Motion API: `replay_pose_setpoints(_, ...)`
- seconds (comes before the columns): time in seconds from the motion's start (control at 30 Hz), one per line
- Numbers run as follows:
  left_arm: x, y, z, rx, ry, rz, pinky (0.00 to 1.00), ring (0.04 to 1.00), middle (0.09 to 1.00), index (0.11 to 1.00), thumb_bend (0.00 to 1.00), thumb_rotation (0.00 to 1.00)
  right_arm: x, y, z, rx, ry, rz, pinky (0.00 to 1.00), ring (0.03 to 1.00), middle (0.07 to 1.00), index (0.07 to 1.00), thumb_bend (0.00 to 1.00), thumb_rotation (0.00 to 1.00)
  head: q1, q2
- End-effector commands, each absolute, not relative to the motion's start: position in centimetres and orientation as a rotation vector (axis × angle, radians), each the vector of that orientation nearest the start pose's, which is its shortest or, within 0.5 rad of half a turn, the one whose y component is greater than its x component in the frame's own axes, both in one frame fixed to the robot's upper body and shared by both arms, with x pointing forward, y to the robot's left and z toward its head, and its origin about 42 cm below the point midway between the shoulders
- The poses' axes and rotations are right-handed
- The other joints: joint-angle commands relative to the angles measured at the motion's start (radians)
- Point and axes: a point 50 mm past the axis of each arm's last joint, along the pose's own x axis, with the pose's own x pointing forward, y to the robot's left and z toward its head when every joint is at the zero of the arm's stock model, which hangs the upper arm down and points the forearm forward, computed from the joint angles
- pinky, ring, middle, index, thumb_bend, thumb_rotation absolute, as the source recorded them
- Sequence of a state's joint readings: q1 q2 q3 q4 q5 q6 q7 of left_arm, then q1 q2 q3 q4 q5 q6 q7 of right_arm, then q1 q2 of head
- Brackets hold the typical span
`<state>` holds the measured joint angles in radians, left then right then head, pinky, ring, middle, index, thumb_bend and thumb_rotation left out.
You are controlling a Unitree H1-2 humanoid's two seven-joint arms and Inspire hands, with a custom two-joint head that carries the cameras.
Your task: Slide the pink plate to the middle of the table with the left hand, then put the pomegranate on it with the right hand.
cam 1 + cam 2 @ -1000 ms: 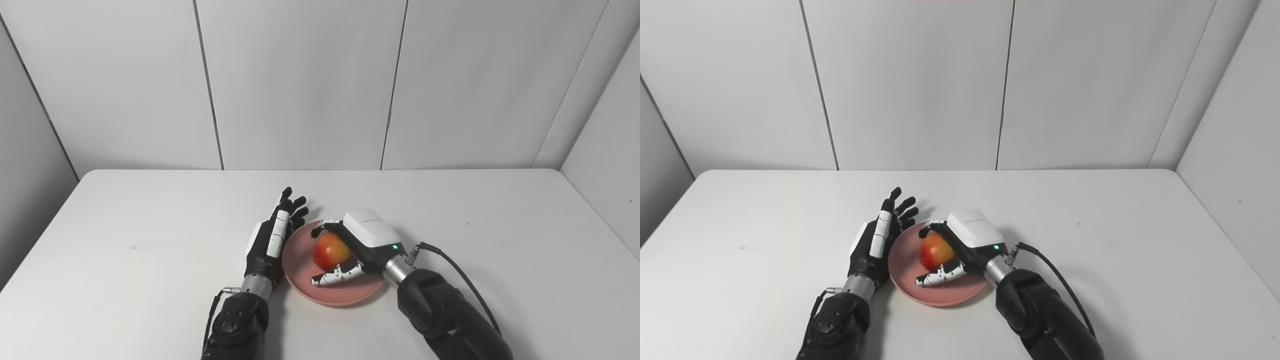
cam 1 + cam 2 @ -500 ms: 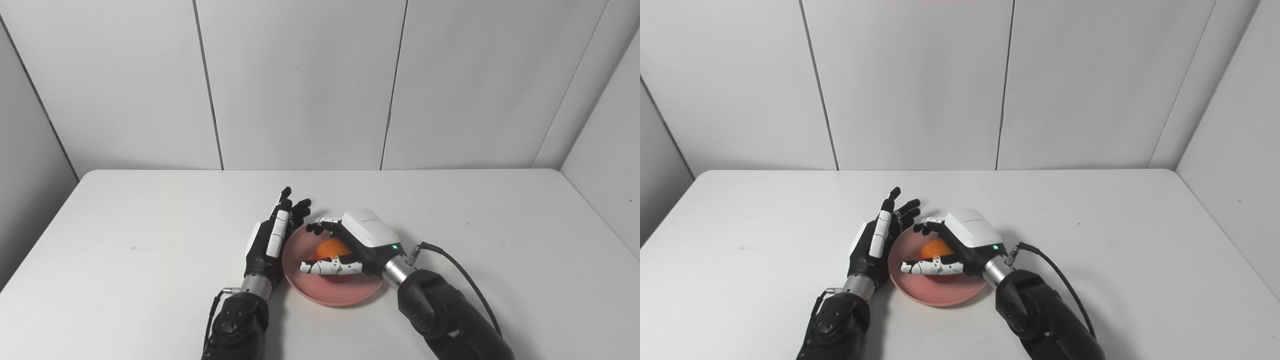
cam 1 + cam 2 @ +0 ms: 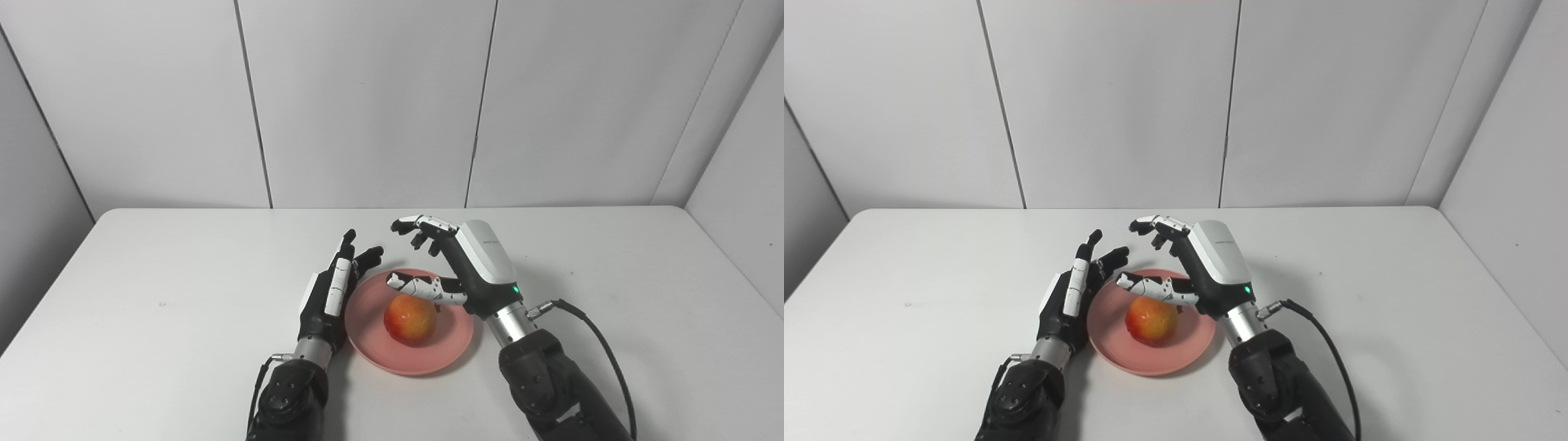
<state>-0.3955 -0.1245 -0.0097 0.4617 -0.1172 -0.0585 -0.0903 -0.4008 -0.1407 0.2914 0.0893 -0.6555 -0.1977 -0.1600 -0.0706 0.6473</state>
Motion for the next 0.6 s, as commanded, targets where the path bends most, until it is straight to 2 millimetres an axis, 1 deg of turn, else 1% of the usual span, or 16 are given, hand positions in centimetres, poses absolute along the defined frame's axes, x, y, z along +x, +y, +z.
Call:
replay_pose_setpoints(0.0, 38.8, 11.6, 9.0, -0.217, 0.111, -0.209, 0.98, 0.846, 0.795, 0.958, 0.95, 0.91, 38.1, -14.4, 22.7, -0.72, -0.76, 0.131, 0.51, 0.633, 0.7, 0.68, 0.75, 1.0, 0.0, -0.001)
replay_pose_setpoints(0.03, 38.8, 11.6, 9.1, -0.226, 0.101, -0.196, 0.97, 0.856, 0.802, 0.957, 0.95, 0.91, 38.2, -14.7, 22.7, -0.705, -0.758, 0.114, 0.54, 0.651, 0.712, 0.696, 0.74, 1.0, 0.0, -0.001)
replay_pose_setpoints(0.13, 38.8, 11.9, 9.4, -0.241, 0.048, -0.144, 0.91, 0.842, 0.807, 0.919, 0.94, 0.86, 38.6, -15.5, 22.0, -0.606, -0.682, 0.087, 0.59, 0.691, 0.732, 0.713, 0.77, 1.0, 0.0, -0.001)
replay_pose_setpoints(0.17, 38.8, 12.0, 9.5, -0.222, 0.016, -0.127, 0.88, 0.834, 0.809, 0.904, 0.94, 0.85, 38.7, -15.7, 21.6, -0.566, -0.645, 0.087, 0.63, 0.716, 0.754, 0.733, 0.79, 1.0, 0.0, 0.0)
replay_pose_setpoints(0.2, 38.8, 12.1, 9.6, -0.196, -0.019, -0.108, 0.86, 0.824, 0.808, 0.889, 0.94, 0.86, 38.9, -16.0, 21.3, -0.513, -0.607, 0.088, 0.65, 0.724, 0.769, 0.75, 0.78, 1.0, 0.002, 0.0)
replay_pose_setpoints(0.33, 39.0, 12.8, 10.2, -0.133, -0.145, 0.002, 0.83, 0.822, 0.822, 0.849, 0.92, 0.84, 39.4, -16.9, 19.2, -0.281, -0.419, 0.041, 0.65, 0.736, 0.792, 0.778, 0.75, 1.0, 0.005, 0.001)
replay_pose_setpoints(0.43, 39.1, 13.2, 10.5, -0.104, -0.197, 0.065, 0.86, 0.85, 0.846, 0.844, 0.89, 0.84, 39.7, -17.4, 17.9, -0.139, -0.315, -0.016, 0.64, 0.735, 0.797, 0.782, 0.76, 1.0, 0.006, 0.001)
replay_pose_setpoints(0.47, 39.2, 13.5, 10.5, -0.091, -0.211, 0.085, 0.9, 0.891, 0.878, 0.863, 0.86, 0.86, 39.8, -17.7, 17.3, -0.082, -0.274, -0.039, 0.69, 0.757, 0.815, 0.797, 0.77, 1.0, 0.006, 0.002)
replay_pose_setpoints(0.5, 39.3, 13.7, 10.5, -0.082, -0.22, 0.098, 0.93, 0.915, 0.897, 0.874, 0.84, 0.87, 39.8, -17.9, 16.8, -0.045, -0.249, -0.052, 0.73, 0.777, 0.829, 0.809, 0.79, 1.0, 0.007, 0.002)
replay_pose_setpoints(0.53, 39.4, 13.9, 10.5, -0.071, -0.227, 0.112, 0.93, 0.918, 0.9, 0.876, 0.84, 0.87, 39.9, -18.1, 16.2, -0.002, -0.214, -0.073, 0.74, 0.78, 0.831, 0.811, 0.79, 1.0, 0.008, 0.003)
replay_pose_setpoints(0.57, 39.5, 14.0, 10.5, -0.065, -0.231, 0.12, 0.95, 0.942, 0.921, 0.893, 0.82, 0.88, 40.0, -18.3, 15.9, 0.023, -0.193, -0.086, 0.77, 0.802, 0.847, 0.824, 0.8, 1.0, 0.008, 0.003)
